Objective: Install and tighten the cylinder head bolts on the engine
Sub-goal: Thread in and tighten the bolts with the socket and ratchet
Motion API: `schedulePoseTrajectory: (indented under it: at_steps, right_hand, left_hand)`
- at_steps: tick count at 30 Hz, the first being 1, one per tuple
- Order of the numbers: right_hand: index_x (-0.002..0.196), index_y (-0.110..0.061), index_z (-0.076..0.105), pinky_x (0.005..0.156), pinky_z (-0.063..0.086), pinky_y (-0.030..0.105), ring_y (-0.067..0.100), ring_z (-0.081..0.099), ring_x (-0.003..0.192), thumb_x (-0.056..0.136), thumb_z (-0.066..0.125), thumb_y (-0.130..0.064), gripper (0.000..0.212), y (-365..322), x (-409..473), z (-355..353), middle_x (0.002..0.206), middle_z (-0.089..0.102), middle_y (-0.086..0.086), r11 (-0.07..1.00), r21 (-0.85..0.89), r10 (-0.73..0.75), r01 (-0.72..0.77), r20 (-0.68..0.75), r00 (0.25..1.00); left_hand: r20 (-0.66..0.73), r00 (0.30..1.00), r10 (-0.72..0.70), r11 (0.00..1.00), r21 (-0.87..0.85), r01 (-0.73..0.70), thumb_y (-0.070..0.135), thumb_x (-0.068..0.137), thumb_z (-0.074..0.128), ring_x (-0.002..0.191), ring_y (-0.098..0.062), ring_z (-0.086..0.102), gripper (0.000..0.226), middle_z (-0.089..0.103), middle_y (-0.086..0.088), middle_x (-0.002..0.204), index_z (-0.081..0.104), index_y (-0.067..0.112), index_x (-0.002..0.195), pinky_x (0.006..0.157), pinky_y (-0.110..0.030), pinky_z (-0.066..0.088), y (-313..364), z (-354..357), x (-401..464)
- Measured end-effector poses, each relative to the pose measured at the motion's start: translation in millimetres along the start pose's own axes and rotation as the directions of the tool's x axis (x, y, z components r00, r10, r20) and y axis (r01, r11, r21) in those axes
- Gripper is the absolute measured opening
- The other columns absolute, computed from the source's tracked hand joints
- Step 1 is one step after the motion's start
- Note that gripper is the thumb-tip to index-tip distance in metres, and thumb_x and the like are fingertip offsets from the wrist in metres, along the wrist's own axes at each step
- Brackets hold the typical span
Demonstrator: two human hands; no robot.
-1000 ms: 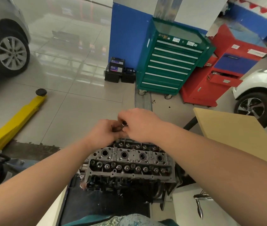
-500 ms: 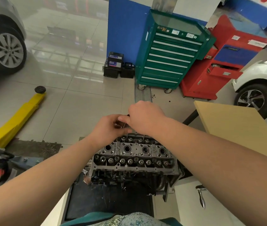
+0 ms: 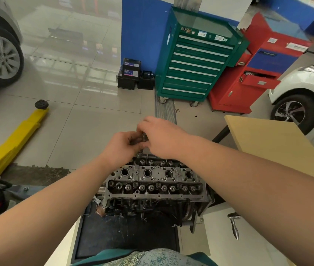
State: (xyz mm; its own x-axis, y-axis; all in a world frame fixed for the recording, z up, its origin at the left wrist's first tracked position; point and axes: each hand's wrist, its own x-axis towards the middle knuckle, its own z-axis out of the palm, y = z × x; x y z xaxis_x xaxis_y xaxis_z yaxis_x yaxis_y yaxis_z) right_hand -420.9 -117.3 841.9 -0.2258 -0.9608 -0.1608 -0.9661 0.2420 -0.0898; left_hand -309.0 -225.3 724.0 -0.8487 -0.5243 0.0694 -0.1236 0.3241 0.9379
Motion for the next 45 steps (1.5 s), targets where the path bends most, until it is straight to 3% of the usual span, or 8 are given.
schedulePoseTrajectory:
  at_steps: [5, 9, 22, 28, 31, 36, 40, 45]
  right_hand:
    - [0.081, -0.022, 0.057, 0.056, 0.040, 0.034, 0.026, 0.059, 0.080, 0.100, 0.054, -0.056, 0.040, -2, 9, 3, 0.076, 0.053, -0.002, 0.968, -0.146, 0.190, -0.202, -0.090, 0.978]
    - [0.123, -0.023, 0.063, 0.084, 0.051, 0.039, 0.022, 0.059, 0.107, 0.090, 0.072, -0.037, 0.036, 4, 8, 4, 0.119, 0.061, -0.001, 0.995, 0.095, 0.037, -0.035, -0.013, 0.999]
    - [0.120, -0.021, 0.061, 0.080, 0.052, 0.040, 0.026, 0.061, 0.103, 0.098, 0.064, -0.033, 0.025, 8, 6, 5, 0.111, 0.062, 0.001, 1.000, 0.011, -0.004, 0.005, -0.057, 0.998]
    - [0.136, -0.031, 0.047, 0.078, 0.054, 0.041, 0.027, 0.064, 0.103, 0.096, 0.060, -0.054, 0.048, 6, 4, 6, 0.120, 0.066, -0.001, 1.000, -0.022, -0.003, 0.001, -0.055, 0.998]
    - [0.122, -0.024, 0.056, 0.076, 0.052, 0.042, 0.026, 0.060, 0.101, 0.096, 0.065, -0.034, 0.029, 12, 3, 4, 0.110, 0.061, -0.001, 0.999, -0.032, -0.006, 0.008, 0.053, 0.999]
    - [0.080, -0.024, 0.053, 0.055, 0.037, 0.032, 0.022, 0.052, 0.070, 0.093, 0.045, -0.076, 0.054, 11, 8, 7, 0.075, 0.052, -0.004, 0.964, -0.198, 0.163, -0.176, -0.079, 0.983]
    - [0.124, -0.025, 0.055, 0.080, 0.052, 0.041, 0.023, 0.059, 0.102, 0.092, 0.068, -0.040, 0.037, 11, 2, 6, 0.114, 0.061, -0.002, 0.999, 0.048, -0.006, 0.004, 0.033, 0.999]
    - [0.095, -0.021, 0.054, 0.062, 0.046, 0.038, 0.027, 0.057, 0.081, 0.099, 0.055, -0.057, 0.036, 6, 6, 9, 0.079, 0.053, -0.001, 0.981, -0.123, 0.150, -0.151, -0.017, 0.989]
  left_hand:
    - [-0.023, 1.000, 0.008, 1.000, -0.014, -0.008, 0.014, 0.082, 0.087, 0.087, -0.013, 0.074, 0.027, 0.077, 0.009, 0.094, 0.075, 0.037, 0.089, 0.080, -0.025, 0.057, -6, 7, 1]
    - [-0.036, 0.999, 0.040, 0.995, 0.089, -0.037, 0.007, 0.085, 0.079, 0.069, -0.011, 0.064, 0.022, 0.070, 0.005, 0.079, 0.070, 0.024, 0.075, 0.062, -0.031, 0.046, -12, 7, 6]
    - [0.040, 0.998, 0.039, 0.999, 0.007, -0.039, 0.015, 0.086, 0.085, 0.096, -0.022, 0.074, 0.018, 0.078, 0.002, 0.097, 0.079, 0.024, 0.101, 0.090, -0.044, 0.058, -8, -1, 8]
    - [0.032, 0.999, 0.014, 0.998, -0.059, -0.012, 0.020, 0.080, 0.087, 0.085, -0.015, 0.075, 0.021, 0.080, 0.005, 0.090, 0.080, 0.033, 0.095, 0.080, -0.034, 0.059, -5, -2, 6]
    - [0.090, 0.996, 0.024, 0.999, -0.034, -0.021, 0.012, 0.091, 0.079, 0.093, -0.006, 0.075, 0.023, 0.081, 0.010, 0.097, 0.077, 0.031, 0.103, 0.084, -0.030, 0.059, -6, -3, 6]
    - [0.103, 0.995, -0.010, 1.000, 0.017, 0.008, 0.024, 0.082, 0.089, 0.092, -0.007, 0.072, 0.028, 0.077, 0.009, 0.094, 0.072, 0.036, 0.102, 0.081, -0.027, 0.055, -3, -4, 6]
    - [0.064, 0.998, 0.002, 0.996, 0.091, -0.008, 0.013, 0.090, 0.078, 0.090, 0.001, 0.070, 0.020, 0.077, 0.014, 0.090, 0.074, 0.032, 0.094, 0.083, -0.031, 0.057, -5, 0, 6]
    - [0.076, 0.996, 0.043, 0.998, 0.049, -0.046, 0.028, 0.080, 0.083, 0.081, -0.001, 0.068, 0.019, 0.074, 0.017, 0.085, 0.070, 0.037, 0.090, 0.073, -0.018, 0.053, 3, 1, 4]
